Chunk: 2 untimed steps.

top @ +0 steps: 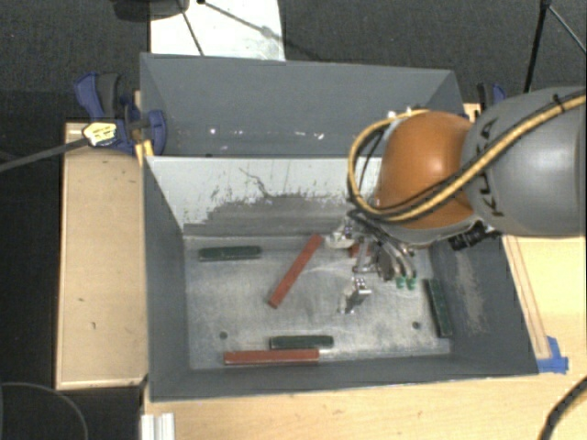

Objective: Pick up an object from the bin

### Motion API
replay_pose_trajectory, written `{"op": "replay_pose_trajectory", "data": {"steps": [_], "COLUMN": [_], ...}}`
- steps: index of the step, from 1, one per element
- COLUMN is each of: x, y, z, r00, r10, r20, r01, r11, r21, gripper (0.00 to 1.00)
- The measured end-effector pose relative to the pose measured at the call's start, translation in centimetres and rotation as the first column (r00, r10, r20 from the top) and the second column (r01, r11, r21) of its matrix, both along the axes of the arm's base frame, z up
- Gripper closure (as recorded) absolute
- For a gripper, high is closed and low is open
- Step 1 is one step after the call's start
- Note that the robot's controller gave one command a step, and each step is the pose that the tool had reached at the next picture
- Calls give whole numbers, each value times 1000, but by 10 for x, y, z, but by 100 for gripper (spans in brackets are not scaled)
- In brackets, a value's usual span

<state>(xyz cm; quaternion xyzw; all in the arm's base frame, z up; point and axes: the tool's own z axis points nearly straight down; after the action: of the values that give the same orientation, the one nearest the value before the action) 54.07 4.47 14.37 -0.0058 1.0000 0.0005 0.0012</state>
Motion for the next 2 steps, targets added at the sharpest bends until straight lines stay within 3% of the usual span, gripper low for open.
{"op": "replay_pose_trajectory", "data": {"steps": [1, 2], "x": [22, 44], "y": [27, 37], "z": [-39, -25], "r00": [961, 910], "r10": [276, 414], "r20": [7, -1], "r01": [-276, -414], "r11": [961, 910], "r21": [-3, -1], "gripper": [0, 0]}}
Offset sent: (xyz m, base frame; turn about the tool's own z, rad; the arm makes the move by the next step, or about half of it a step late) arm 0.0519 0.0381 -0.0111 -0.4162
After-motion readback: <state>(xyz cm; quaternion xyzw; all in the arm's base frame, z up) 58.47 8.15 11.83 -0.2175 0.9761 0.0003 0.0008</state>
